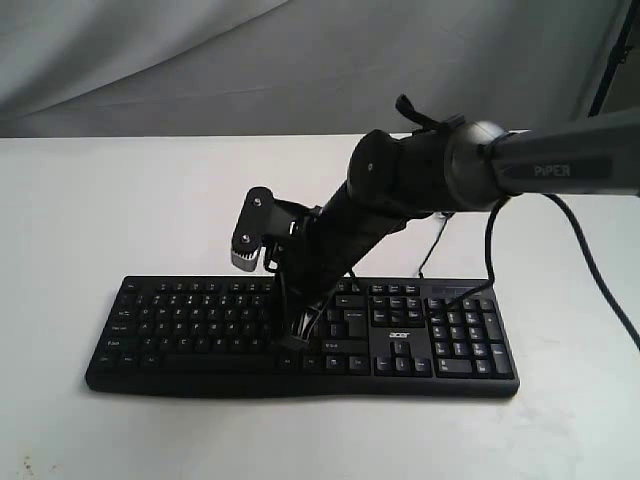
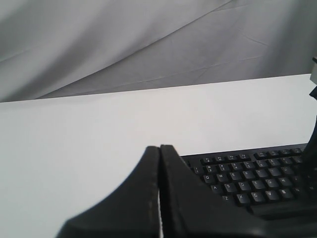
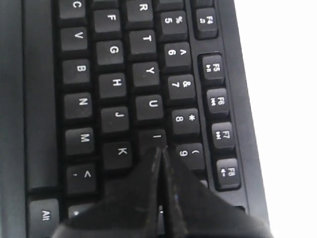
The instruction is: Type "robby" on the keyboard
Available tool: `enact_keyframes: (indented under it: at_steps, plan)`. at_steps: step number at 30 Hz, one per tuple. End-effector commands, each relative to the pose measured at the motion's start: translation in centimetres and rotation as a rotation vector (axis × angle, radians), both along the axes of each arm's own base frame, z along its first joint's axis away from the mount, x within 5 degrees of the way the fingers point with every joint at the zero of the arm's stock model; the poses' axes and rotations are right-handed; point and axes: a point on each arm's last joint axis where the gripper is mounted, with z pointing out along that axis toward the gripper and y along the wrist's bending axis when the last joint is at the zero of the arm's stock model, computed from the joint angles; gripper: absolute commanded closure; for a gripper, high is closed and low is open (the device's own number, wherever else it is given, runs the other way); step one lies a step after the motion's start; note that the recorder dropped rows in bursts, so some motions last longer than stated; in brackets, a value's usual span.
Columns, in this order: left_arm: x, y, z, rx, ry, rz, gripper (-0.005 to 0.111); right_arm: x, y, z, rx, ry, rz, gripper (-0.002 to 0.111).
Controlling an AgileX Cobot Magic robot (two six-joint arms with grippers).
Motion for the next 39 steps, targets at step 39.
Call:
enact_keyframes:
  at_steps: [39]
  plan:
    - [0.0,0.0,-0.1,0.001,-0.005,-0.006,0.107,-2.9,5.2,0.2,0.072,-0.01,0.081,0.108]
